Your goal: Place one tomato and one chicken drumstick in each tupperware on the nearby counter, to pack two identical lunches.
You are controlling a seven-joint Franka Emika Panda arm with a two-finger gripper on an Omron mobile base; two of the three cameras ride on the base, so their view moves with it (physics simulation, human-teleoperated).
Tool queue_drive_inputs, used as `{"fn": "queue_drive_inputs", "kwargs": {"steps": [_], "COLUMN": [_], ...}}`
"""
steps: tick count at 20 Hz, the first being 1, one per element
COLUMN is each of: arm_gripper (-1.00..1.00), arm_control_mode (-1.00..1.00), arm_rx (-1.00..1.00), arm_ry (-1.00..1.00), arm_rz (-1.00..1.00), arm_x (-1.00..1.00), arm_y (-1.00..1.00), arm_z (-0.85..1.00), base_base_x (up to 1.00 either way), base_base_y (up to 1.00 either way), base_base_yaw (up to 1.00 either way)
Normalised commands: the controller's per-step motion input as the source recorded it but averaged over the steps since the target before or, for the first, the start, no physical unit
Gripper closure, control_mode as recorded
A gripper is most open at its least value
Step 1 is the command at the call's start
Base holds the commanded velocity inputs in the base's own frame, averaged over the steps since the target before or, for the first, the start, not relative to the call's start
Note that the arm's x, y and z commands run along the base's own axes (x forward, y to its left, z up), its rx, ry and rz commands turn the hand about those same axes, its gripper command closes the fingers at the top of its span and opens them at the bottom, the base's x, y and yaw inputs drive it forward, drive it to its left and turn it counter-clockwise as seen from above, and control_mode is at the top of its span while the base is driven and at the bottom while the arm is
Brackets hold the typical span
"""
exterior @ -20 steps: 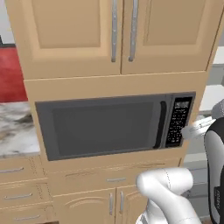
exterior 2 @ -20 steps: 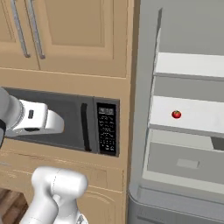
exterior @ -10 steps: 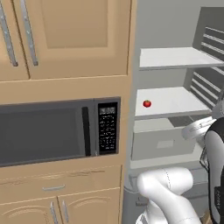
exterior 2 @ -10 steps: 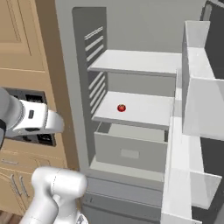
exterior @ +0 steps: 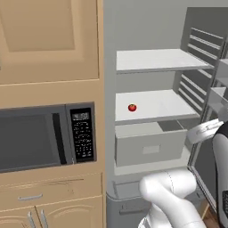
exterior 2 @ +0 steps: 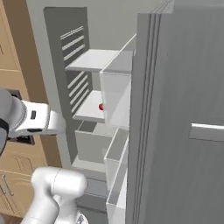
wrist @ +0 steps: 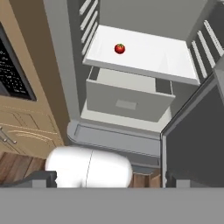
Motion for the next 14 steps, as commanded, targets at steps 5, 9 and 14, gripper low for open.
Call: {"fn": "queue_drive_inputs", "kwargs": {"steps": [5,9,14], "arm_gripper": [-1.0,-1.0,-1.0], "arm_control_mode": [1.0,-1.0,-1.0], "arm_rx": [0.0,0.0,0.0], "arm_ry": [0.0,0.0,-0.03], "arm_rz": [0.0,0.0,0.0], "arm_x": [0.0,0.06,0.23], "arm_y": [0.0,-0.02,-0.1], "arm_z": [0.0,-0.08,-0.51], "base_base_x": [0.39,0.26,0.0], "base_base_y": [0.11,0.0,0.0], "base_base_yaw": [-0.02,-0.02,0.0]}}
